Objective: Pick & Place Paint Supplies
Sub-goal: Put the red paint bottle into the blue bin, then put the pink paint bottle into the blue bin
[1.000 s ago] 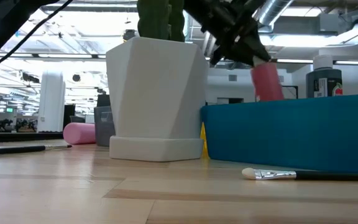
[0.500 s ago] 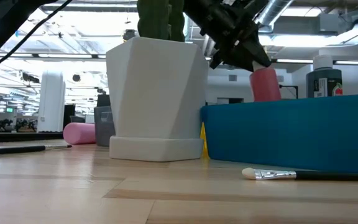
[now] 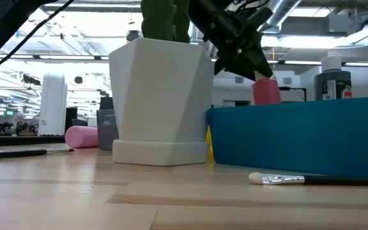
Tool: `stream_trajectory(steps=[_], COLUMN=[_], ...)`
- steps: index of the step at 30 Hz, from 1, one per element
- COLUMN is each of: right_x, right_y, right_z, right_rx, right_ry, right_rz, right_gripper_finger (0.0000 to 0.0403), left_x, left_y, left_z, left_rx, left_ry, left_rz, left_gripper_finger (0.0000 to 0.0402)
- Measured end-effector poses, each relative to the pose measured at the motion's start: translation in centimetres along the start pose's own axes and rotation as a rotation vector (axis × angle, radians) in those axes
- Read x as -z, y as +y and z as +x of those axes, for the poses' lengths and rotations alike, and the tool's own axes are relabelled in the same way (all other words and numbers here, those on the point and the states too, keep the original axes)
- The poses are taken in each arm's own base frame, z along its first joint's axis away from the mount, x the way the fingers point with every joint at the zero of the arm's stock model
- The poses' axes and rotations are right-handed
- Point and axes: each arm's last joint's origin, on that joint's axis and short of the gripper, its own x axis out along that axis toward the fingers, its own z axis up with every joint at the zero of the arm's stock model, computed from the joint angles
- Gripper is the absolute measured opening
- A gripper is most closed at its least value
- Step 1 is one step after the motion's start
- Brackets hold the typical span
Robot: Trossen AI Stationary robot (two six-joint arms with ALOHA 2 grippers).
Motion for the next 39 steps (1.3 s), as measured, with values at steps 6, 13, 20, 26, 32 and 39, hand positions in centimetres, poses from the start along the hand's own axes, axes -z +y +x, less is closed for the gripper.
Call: stream_trajectory(steps=[6, 13, 20, 26, 32, 39], right_x=[0.0, 0.0, 0.0, 0.0, 0.0, -0.1], right_y=[0.0, 0.0, 0.0, 0.0, 0.0, 0.0], right_z=[0.0, 0.0, 0.0, 0.0, 0.0, -0.1], right_rx=[0.000, 0.000, 0.000, 0.000, 0.000, -0.001], right_ry=[0.000, 0.001, 0.001, 0.001, 0.001, -0.004], right_rz=[0.000, -0.001, -0.001, -0.001, -0.001, -0.002], right_gripper_finger=[0.0249, 0.0249, 0.0249, 0.0249, 0.0249, 0.0249], left_x=[0.0, 0.1, -0.2, -0.4, -1.1, -2.1], left_y=[-0.1, -0.1, -0.2, -0.2, -0.1, 1.1], left_z=[0.0, 0.2, 0.1, -0.2, -1.4, -3.1], left_rx=[0.007, 0.003, 0.007, 0.008, 0.005, -0.027], left_ry=[-0.008, 0.002, -0.032, -0.043, -0.070, -0.093], left_rz=[-0.002, -0.009, -0.011, -0.012, 0.019, 0.003], left_gripper_finger=[0.0109, 0.0208, 0.0248, 0.0245, 0.0247, 0.0241])
